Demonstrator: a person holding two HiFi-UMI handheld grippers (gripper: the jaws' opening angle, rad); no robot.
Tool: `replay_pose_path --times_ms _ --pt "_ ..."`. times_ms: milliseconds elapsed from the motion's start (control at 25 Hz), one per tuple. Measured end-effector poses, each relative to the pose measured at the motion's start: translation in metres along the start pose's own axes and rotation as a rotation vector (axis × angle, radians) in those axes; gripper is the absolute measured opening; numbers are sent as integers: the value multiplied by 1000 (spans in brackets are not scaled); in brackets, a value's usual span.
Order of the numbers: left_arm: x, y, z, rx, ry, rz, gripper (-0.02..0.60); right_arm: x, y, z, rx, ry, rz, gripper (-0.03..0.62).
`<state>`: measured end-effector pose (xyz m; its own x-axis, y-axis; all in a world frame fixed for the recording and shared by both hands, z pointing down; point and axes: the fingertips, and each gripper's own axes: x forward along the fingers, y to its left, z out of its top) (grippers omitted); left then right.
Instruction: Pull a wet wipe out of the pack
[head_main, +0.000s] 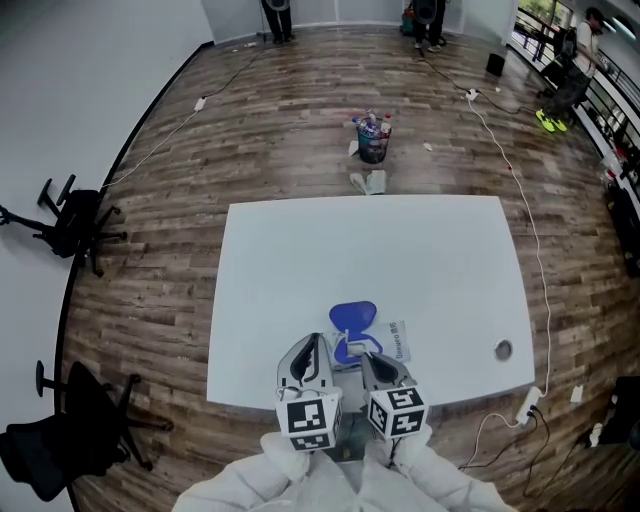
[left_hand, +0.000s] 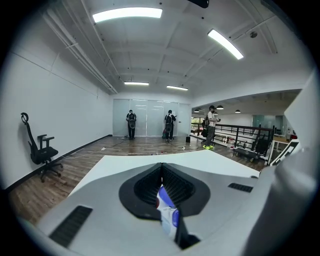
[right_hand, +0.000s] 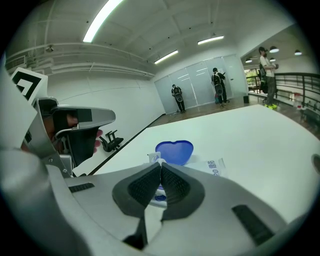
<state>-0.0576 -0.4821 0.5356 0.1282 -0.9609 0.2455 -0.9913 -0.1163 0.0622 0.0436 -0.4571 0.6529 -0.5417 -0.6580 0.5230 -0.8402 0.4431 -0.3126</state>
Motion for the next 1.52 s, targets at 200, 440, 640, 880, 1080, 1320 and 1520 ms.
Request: replay_pose_path --times_ms 200,440,640,880,1080,1320,1520 --pt "0 -1 5 10 -9 0 12 0 1 10 -1 -21 2 11" --pt "-1 -2 9 7 -18 -3 12 -2 2 19 -5 -42 -2 11" --pt "1 -2 10 13 -24 -8 12 -5 5 41 -22 -95 -1 11" --pt "2 -4 12 7 -31 -12 12 -8 2 64 -20 -139 0 12" --pt "2 -3 15 2 -41 -6 12 -15 4 76 -17 -160 10 11" --pt "2 -7 19 -3 -56 -14 12 -23 9 93 -27 -201 26 12" --pt "2 -11 24 2 -71 -29 12 -34 14 111 -34 -250 32 11"
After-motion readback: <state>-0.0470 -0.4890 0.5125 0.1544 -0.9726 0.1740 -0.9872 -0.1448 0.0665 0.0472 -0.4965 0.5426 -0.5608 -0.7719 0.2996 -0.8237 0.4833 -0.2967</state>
